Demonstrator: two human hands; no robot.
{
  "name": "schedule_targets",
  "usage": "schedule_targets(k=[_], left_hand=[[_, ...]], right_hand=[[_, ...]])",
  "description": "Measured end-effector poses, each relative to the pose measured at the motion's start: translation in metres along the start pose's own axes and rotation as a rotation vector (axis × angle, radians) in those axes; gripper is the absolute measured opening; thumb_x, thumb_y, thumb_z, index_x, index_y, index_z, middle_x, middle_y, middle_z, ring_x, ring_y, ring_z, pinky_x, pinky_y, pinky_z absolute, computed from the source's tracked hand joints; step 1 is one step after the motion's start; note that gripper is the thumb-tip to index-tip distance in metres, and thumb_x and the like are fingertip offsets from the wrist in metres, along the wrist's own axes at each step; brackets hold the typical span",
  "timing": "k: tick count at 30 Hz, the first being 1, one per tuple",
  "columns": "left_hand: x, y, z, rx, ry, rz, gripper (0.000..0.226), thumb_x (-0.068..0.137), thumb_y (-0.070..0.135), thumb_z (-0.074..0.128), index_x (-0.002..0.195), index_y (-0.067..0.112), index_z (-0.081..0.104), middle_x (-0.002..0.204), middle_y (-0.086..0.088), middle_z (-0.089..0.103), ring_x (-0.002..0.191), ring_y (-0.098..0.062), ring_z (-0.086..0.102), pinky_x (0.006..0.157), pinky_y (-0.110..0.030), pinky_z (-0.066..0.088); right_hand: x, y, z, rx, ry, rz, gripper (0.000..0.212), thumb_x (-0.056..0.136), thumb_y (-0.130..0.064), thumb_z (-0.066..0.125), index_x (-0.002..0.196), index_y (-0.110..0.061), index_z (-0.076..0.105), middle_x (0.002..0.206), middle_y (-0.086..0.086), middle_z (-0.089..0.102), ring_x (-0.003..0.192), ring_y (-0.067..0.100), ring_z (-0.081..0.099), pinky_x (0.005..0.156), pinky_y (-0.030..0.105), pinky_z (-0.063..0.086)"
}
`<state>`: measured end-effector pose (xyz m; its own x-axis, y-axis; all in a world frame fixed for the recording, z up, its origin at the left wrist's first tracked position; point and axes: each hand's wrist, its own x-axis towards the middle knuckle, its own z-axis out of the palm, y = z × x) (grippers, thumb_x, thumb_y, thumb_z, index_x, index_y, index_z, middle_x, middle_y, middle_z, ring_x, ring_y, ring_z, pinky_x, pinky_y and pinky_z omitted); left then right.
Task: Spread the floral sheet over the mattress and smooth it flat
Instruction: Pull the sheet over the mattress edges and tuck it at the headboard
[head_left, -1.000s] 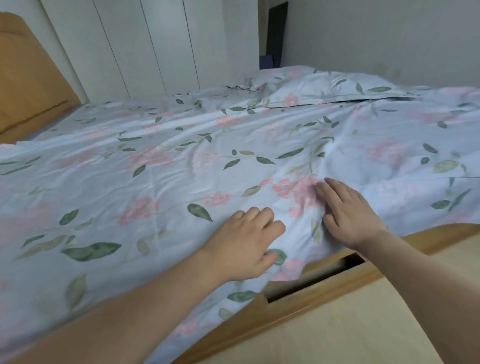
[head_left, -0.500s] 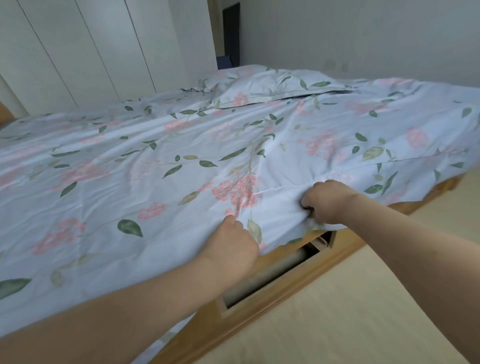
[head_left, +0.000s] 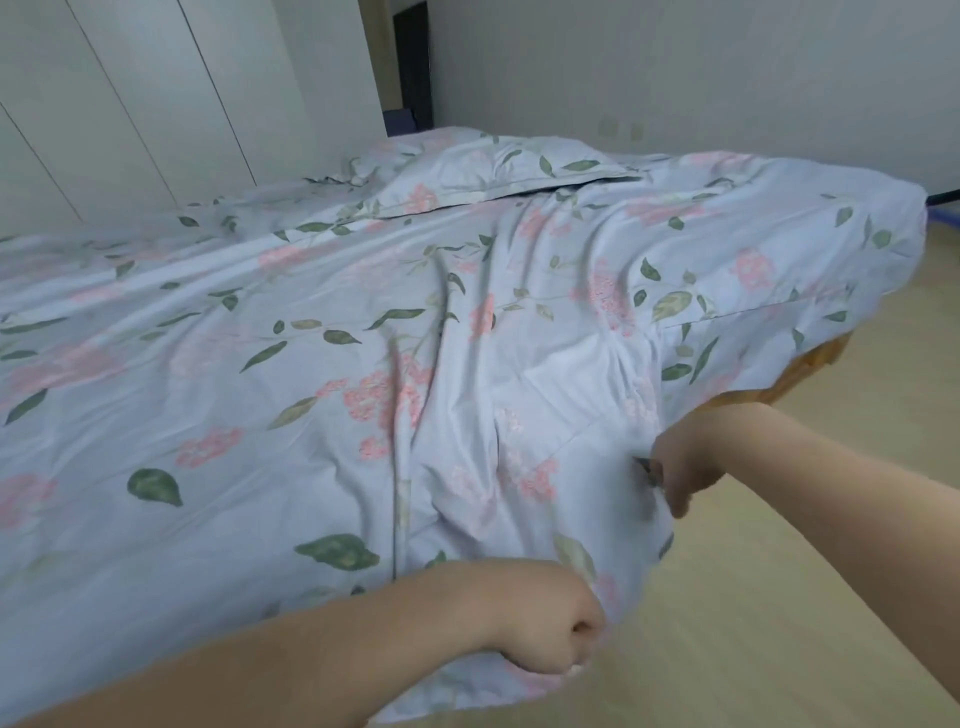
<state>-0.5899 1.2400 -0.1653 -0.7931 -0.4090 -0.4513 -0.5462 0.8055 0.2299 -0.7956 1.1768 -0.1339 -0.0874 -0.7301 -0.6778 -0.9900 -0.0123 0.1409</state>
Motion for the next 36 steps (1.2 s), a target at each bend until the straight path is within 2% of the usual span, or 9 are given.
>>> schedule_targets(k=[3, 6, 9, 12, 15, 20, 26, 31, 36], left_hand=[[0.005, -0.010, -0.022, 0.157, 0.199, -0.134, 0.024, 0.090, 0.034, 0.048, 0.087, 0.012, 0.056, 0.091, -0.012, 0.061, 0.085, -0.032, 0.057, 0.067, -0.033, 0.044], [0.003, -0.032, -0.046, 0.487, 0.382, -0.441, 0.047, 0.087, 0.055, 0.052, 0.107, 0.012, 0.055, 0.103, -0.009, 0.059, 0.097, -0.029, 0.056, 0.070, -0.032, 0.035], [-0.002, -0.050, -0.052, 0.671, 0.296, -0.545, 0.023, 0.091, 0.015, 0.050, 0.112, 0.007, 0.052, 0.108, -0.011, 0.060, 0.099, -0.029, 0.058, 0.072, -0.030, 0.040], [-0.006, -0.054, -0.051, 0.613, 0.227, -0.399, 0.022, 0.085, -0.002, 0.045, 0.100, 0.011, 0.057, 0.104, -0.009, 0.063, 0.094, -0.029, 0.063, 0.059, -0.028, 0.032], [-0.010, -0.052, -0.069, 0.352, 0.289, -0.345, 0.016, 0.092, 0.015, 0.047, 0.076, 0.017, 0.046, 0.087, -0.006, 0.058, 0.081, -0.028, 0.057, 0.063, -0.030, 0.033], [0.025, -0.022, -0.101, -0.297, 0.425, -0.044, 0.035, 0.100, 0.031, 0.045, 0.070, 0.013, 0.043, 0.065, 0.002, 0.044, 0.064, -0.015, 0.043, 0.060, -0.032, 0.033], [0.080, -0.027, -0.089, -0.070, 0.127, -0.023, 0.017, 0.094, 0.019, 0.046, 0.077, 0.020, 0.052, 0.085, 0.004, 0.056, 0.084, -0.020, 0.052, 0.069, -0.030, 0.041], [0.092, -0.077, -0.146, -0.079, 0.584, -0.147, 0.018, 0.088, 0.027, 0.046, 0.071, 0.022, 0.047, 0.085, 0.004, 0.057, 0.089, -0.023, 0.054, 0.077, -0.032, 0.047], [0.127, -0.113, -0.173, 0.099, 0.557, -0.309, 0.046, 0.091, 0.052, 0.044, 0.121, 0.018, 0.044, 0.123, -0.004, 0.044, 0.118, -0.026, 0.040, 0.094, -0.042, 0.041]], right_hand=[[0.005, 0.025, -0.005, 0.755, 0.057, 0.018, 0.038, 0.092, -0.042, 0.053, 0.109, -0.009, 0.062, 0.097, 0.002, 0.067, 0.080, 0.021, 0.063, 0.066, 0.028, 0.048], [0.017, 0.022, -0.018, 1.078, 0.166, 0.058, 0.069, 0.088, -0.071, 0.034, 0.102, -0.009, 0.061, 0.093, 0.009, 0.069, 0.075, 0.026, 0.061, 0.066, 0.030, 0.046], [0.032, -0.016, -0.027, 1.293, 0.238, 0.007, 0.068, 0.092, -0.064, 0.037, 0.089, 0.001, 0.058, 0.073, 0.015, 0.063, 0.061, 0.028, 0.058, 0.066, 0.037, 0.051], [0.043, -0.037, -0.028, 1.316, 0.447, 0.080, 0.055, 0.101, -0.042, 0.038, 0.074, 0.004, 0.054, 0.059, 0.016, 0.056, 0.054, 0.030, 0.053, 0.067, 0.041, 0.054], [0.038, -0.019, -0.030, 1.364, 0.542, 0.115, 0.050, 0.100, -0.036, 0.042, 0.072, 0.004, 0.055, 0.060, 0.016, 0.057, 0.052, 0.030, 0.054, 0.054, 0.034, 0.051], [0.015, 0.056, -0.023, 1.591, 0.760, 0.296, 0.027, 0.098, -0.025, 0.050, 0.103, 0.001, 0.051, 0.071, 0.014, 0.053, 0.053, 0.027, 0.051, 0.053, 0.034, 0.047], [0.025, 0.073, -0.005, 1.552, 0.511, 0.426, 0.018, 0.095, -0.019, 0.043, 0.102, -0.007, 0.054, 0.073, 0.009, 0.056, 0.059, 0.024, 0.053, 0.058, 0.027, 0.039], [0.054, 0.087, -0.042, 1.499, 0.663, 0.385, 0.022, 0.097, -0.018, 0.039, 0.108, -0.006, 0.053, 0.086, 0.012, 0.049, 0.084, 0.024, 0.043, 0.055, 0.026, 0.030], [0.091, 0.097, -0.067, 1.755, 0.618, 0.367, 0.030, 0.093, -0.040, 0.039, 0.089, -0.014, 0.053, 0.082, 0.005, 0.053, 0.076, 0.024, 0.050, 0.071, 0.029, 0.037]])
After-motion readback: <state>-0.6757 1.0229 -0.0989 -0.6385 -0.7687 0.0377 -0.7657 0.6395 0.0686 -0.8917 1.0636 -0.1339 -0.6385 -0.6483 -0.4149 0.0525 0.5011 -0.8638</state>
